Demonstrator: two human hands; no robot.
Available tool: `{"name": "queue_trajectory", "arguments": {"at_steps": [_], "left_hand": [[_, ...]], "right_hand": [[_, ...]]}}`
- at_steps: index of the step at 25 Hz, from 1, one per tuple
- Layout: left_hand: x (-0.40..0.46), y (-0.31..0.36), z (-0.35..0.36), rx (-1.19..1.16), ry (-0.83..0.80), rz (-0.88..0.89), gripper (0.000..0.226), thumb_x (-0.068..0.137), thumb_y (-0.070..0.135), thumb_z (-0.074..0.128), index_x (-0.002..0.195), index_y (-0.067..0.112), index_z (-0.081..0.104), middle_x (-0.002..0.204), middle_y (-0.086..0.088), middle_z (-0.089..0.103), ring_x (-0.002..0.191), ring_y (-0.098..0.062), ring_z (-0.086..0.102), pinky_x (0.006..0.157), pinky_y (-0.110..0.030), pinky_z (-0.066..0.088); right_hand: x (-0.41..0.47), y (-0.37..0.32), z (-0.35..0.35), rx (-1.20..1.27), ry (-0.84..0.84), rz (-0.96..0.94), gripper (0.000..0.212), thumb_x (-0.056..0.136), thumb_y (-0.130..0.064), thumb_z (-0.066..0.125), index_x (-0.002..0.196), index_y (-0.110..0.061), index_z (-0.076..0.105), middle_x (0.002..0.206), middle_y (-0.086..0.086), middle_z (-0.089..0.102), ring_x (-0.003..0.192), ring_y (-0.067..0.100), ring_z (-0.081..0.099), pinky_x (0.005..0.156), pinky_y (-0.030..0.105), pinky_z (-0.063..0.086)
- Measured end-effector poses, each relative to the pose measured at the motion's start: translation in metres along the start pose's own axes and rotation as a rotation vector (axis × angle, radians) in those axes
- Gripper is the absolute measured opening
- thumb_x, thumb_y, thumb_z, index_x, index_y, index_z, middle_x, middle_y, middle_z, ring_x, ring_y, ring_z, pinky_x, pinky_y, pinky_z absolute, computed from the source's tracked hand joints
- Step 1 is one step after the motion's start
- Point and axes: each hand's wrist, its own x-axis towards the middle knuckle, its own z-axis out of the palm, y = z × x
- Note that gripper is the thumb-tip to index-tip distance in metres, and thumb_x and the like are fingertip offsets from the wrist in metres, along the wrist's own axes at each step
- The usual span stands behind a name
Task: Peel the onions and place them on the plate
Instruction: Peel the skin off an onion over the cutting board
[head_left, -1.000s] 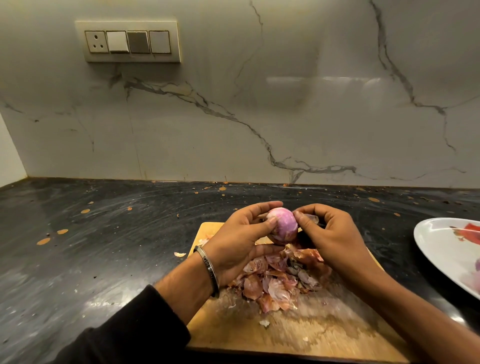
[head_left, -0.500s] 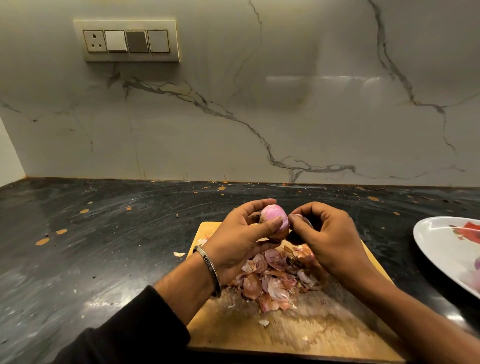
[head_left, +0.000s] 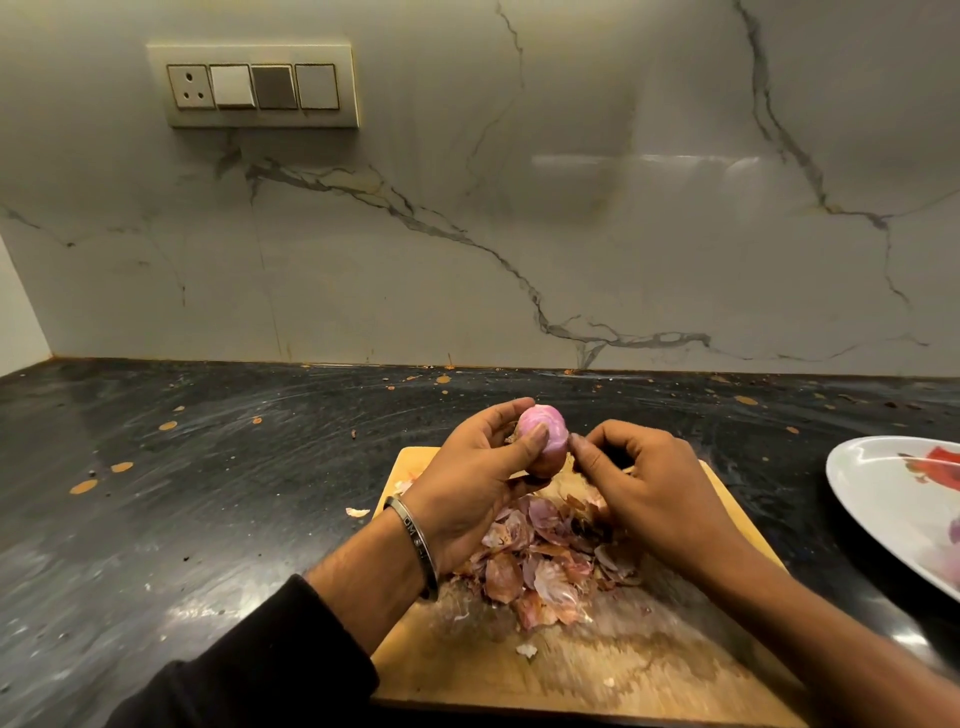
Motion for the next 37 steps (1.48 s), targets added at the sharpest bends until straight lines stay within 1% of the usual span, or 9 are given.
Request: {"name": "queue_trajectory", "arguments": {"at_steps": [3, 5, 7, 11, 17, 21, 27, 32, 37], "left_hand": [[0.0004, 0.0013, -0.0017, 0.012, -0.013, 0.006, 0.041, 0.087, 0.004, 0.062, 0.128, 0.007, 0.058, 0.111, -0.015, 0.070, 0.093, -0.018, 0.071, 0.082, -0.029, 0.059], [0.0001, 0.0013, -0.0020, 0.042, -0.029, 0.001, 0.042, 0.086, 0.002, 0.063, 0.127, 0.008, 0.059, 0.116, -0.020, 0.068, 0.100, -0.025, 0.070, 0.086, -0.032, 0.059], [-0.0006, 0.0009, -0.0017, 0.075, -0.047, 0.007, 0.042, 0.085, 0.001, 0.064, 0.126, 0.010, 0.060, 0.117, -0.021, 0.068, 0.102, -0.028, 0.069, 0.087, -0.033, 0.059], [-0.0012, 0.0004, -0.0016, 0.145, -0.036, 0.031, 0.040, 0.085, 0.001, 0.067, 0.123, 0.014, 0.063, 0.117, -0.018, 0.068, 0.107, -0.030, 0.068, 0.087, -0.033, 0.059], [-0.0026, -0.0026, 0.0007, 0.263, -0.002, 0.086, 0.045, 0.080, 0.001, 0.074, 0.122, 0.013, 0.061, 0.117, -0.019, 0.065, 0.107, -0.031, 0.067, 0.089, -0.041, 0.058], [-0.0036, -0.0018, 0.0015, 0.282, -0.010, 0.081, 0.046, 0.078, 0.003, 0.076, 0.120, 0.016, 0.062, 0.121, -0.015, 0.062, 0.108, -0.030, 0.066, 0.089, -0.043, 0.058], [-0.0047, 0.0006, 0.0041, 0.081, -0.045, -0.013, 0.045, 0.083, -0.005, 0.066, 0.124, 0.010, 0.057, 0.123, -0.021, 0.062, 0.105, -0.030, 0.067, 0.079, -0.033, 0.061], [-0.0063, -0.0001, 0.0073, 0.100, -0.040, -0.023, 0.038, 0.087, -0.003, 0.063, 0.123, 0.010, 0.058, 0.125, -0.020, 0.062, 0.103, -0.028, 0.065, 0.085, -0.036, 0.058], [-0.0057, -0.0011, 0.0075, 0.075, -0.067, -0.028, 0.037, 0.092, 0.003, 0.060, 0.128, 0.010, 0.056, 0.123, -0.019, 0.064, 0.101, -0.026, 0.064, 0.085, -0.033, 0.057]], "right_hand": [[0.0024, 0.0014, -0.0018, 0.096, 0.039, 0.002, 0.007, 0.095, -0.023, 0.065, 0.099, -0.024, 0.069, 0.088, -0.008, 0.071, 0.083, 0.004, 0.067, 0.071, 0.019, 0.055], [0.0032, 0.0016, -0.0018, 0.245, 0.017, 0.039, 0.020, 0.093, -0.028, 0.065, 0.112, -0.024, 0.069, 0.097, -0.006, 0.073, 0.094, 0.008, 0.070, 0.080, 0.029, 0.059], [0.0023, 0.0002, -0.0019, 0.301, -0.009, 0.034, 0.028, 0.091, -0.029, 0.066, 0.117, -0.022, 0.070, 0.099, -0.004, 0.076, 0.093, 0.012, 0.072, 0.078, 0.035, 0.062], [-0.0003, -0.0013, -0.0022, 0.288, 0.014, -0.006, 0.024, 0.093, -0.015, 0.066, 0.116, -0.015, 0.073, 0.096, -0.002, 0.077, 0.084, 0.012, 0.075, 0.071, 0.035, 0.063], [-0.0035, -0.0040, -0.0002, 0.169, 0.089, -0.054, 0.012, 0.092, -0.012, 0.068, 0.100, -0.016, 0.076, 0.081, -0.004, 0.075, 0.074, 0.011, 0.073, 0.067, 0.033, 0.062], [-0.0044, -0.0033, 0.0000, 0.146, 0.148, -0.073, 0.011, 0.089, -0.010, 0.071, 0.097, -0.017, 0.075, 0.078, -0.008, 0.073, 0.071, 0.007, 0.071, 0.065, 0.027, 0.061], [-0.0022, 0.0007, 0.0023, 0.254, 0.126, 0.003, 0.014, 0.093, -0.012, 0.067, 0.100, -0.021, 0.075, 0.083, -0.004, 0.075, 0.074, 0.010, 0.074, 0.064, 0.030, 0.062], [-0.0018, 0.0001, -0.0009, 0.270, 0.138, -0.015, 0.019, 0.089, -0.010, 0.071, 0.091, -0.029, 0.074, 0.077, -0.009, 0.076, 0.071, 0.008, 0.073, 0.063, 0.021, 0.059], [-0.0011, 0.0037, 0.0018, 0.197, 0.215, -0.011, 0.013, 0.088, -0.009, 0.072, 0.091, -0.021, 0.076, 0.075, -0.007, 0.074, 0.070, 0.005, 0.072, 0.063, 0.020, 0.059]]}}
